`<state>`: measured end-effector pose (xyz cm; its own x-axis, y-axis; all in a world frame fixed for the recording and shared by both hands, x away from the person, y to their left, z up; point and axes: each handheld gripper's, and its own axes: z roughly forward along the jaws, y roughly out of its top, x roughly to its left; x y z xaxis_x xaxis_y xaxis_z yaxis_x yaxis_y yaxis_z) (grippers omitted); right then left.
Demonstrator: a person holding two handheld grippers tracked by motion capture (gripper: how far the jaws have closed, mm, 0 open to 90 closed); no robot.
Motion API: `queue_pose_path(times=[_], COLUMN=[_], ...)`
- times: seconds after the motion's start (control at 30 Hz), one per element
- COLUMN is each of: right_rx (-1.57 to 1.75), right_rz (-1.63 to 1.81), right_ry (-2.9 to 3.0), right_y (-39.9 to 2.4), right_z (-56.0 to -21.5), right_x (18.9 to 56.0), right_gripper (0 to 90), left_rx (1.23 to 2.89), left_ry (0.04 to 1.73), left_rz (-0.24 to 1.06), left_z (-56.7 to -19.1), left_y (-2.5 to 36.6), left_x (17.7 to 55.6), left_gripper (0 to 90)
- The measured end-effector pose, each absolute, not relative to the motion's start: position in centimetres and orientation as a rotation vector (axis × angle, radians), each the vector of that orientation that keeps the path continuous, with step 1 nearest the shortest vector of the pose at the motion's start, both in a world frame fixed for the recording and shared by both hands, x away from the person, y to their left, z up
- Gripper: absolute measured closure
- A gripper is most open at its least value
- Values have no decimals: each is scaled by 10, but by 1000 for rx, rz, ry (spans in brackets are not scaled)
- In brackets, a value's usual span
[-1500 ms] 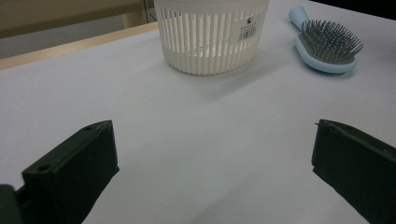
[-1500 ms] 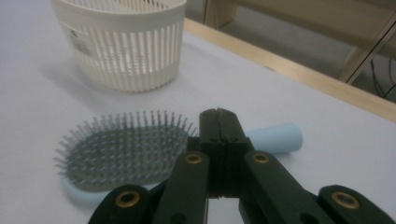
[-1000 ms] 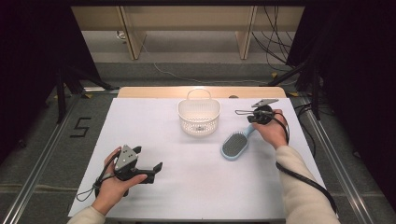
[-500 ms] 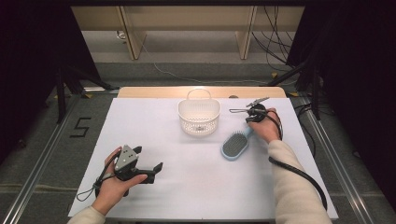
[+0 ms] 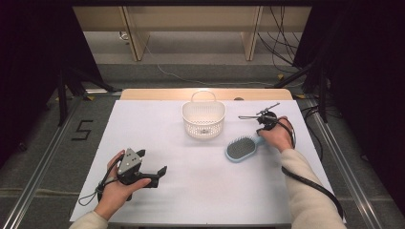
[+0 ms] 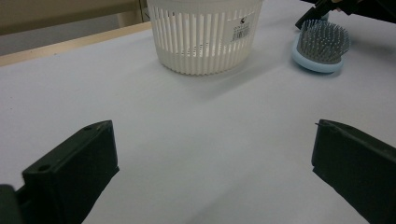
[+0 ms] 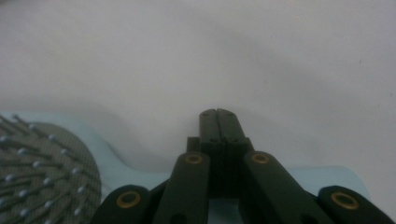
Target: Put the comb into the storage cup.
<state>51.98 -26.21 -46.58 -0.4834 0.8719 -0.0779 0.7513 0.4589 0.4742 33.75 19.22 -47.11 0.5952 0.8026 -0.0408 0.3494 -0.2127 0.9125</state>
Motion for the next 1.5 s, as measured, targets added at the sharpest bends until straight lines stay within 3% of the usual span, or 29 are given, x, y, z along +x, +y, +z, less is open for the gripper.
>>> queue_pose_path(times=[0.97,1.5], right_rx=[1489,1510], right_rz=[560,543], right_ry=[2512,2498], right_y=[-279,-276], right_z=[-461,-460], right_x=[437,422], right_gripper=[900,900], left_rx=[1812,1814], left_ry=[936,933], left_rz=[554,548], left_z=[-471,-472], left_y=[191,189], left_x=[339,340], left_gripper=[0,0])
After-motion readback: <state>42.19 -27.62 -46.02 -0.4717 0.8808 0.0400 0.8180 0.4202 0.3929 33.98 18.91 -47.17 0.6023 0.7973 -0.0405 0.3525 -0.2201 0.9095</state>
